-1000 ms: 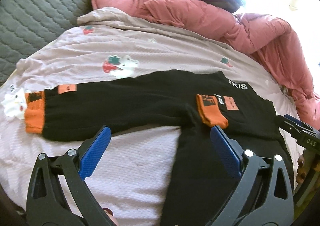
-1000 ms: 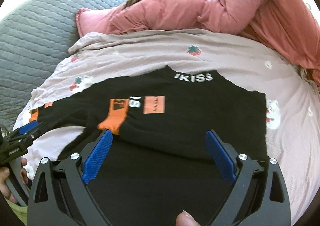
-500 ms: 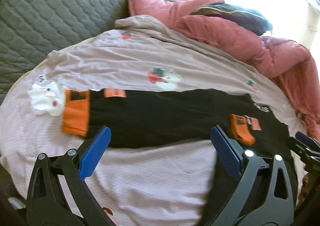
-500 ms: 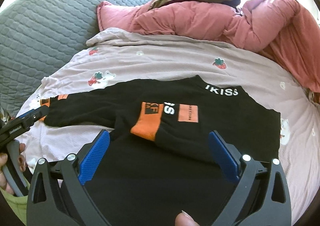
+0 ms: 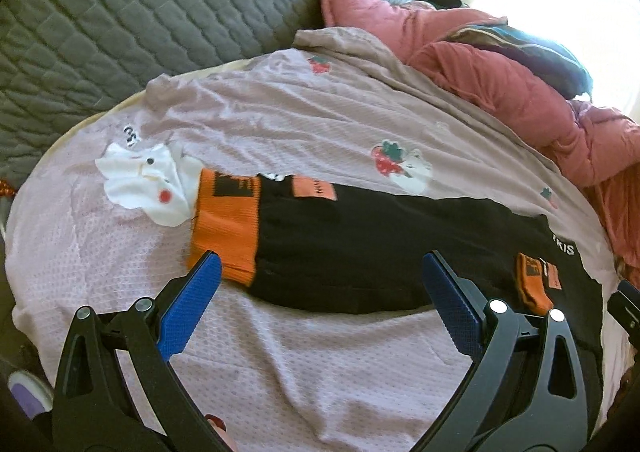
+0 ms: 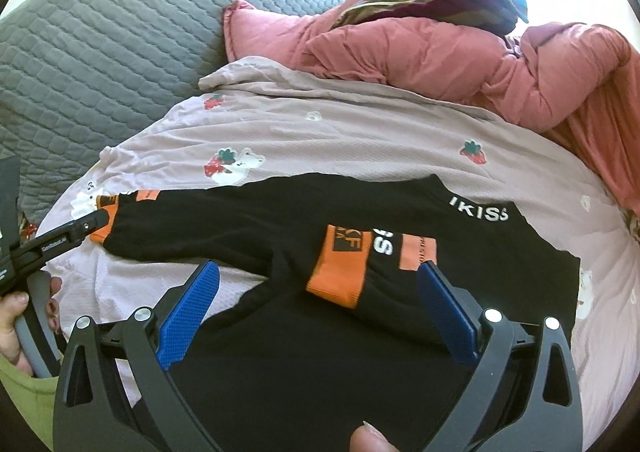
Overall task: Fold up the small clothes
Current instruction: 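Move the left gripper to the other sleeve's orange cuff and grasp it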
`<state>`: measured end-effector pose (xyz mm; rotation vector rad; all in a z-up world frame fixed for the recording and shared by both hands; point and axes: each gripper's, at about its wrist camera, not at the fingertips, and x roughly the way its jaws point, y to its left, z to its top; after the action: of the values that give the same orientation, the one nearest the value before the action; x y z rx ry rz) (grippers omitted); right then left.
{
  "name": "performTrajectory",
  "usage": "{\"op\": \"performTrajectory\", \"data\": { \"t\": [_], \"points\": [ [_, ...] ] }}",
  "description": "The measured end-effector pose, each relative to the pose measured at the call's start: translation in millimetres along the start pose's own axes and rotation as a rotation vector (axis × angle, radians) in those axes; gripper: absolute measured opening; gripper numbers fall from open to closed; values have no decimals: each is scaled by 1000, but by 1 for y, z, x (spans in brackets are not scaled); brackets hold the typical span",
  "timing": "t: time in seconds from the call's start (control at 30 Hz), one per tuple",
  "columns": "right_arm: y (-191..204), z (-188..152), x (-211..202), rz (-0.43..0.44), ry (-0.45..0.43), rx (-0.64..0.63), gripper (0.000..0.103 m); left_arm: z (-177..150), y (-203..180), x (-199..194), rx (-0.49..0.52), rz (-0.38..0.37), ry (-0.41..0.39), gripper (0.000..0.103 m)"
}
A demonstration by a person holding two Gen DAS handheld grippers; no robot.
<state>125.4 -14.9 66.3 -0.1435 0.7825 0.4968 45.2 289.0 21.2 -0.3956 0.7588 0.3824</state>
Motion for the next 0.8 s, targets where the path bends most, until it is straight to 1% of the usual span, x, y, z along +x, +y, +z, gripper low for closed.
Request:
{"op": "performTrajectory", "data": {
  "t": [0.1, 0.23, 0.53, 0.57, 0.6, 0.7, 0.8],
  "points": [
    [8, 3, 5, 13, -1, -15, 98, 0, 7, 6, -19, 14, 6, 93],
    [20, 5, 12, 33, 1, -33, 98, -1, 18, 13, -55, 14, 16, 93],
    [39, 1, 36, 78, 26, -53, 98, -2, 35, 31, -132, -6, 19, 93],
    [40, 1, 37, 76, 27, -55, 98, -2, 36, 34, -136, -6, 23, 91],
    [41, -1, 41, 75, 31, -57, 98, -1, 37, 39, -138, -1, 30, 86],
    [39, -5, 52, 78, 49, -43, 98, 2, 39, 51, -133, 34, 50, 76],
    [36, -10, 61, 77, 68, -32, 98, 5, 37, 57, -113, 74, 50, 65]
  ]
}}
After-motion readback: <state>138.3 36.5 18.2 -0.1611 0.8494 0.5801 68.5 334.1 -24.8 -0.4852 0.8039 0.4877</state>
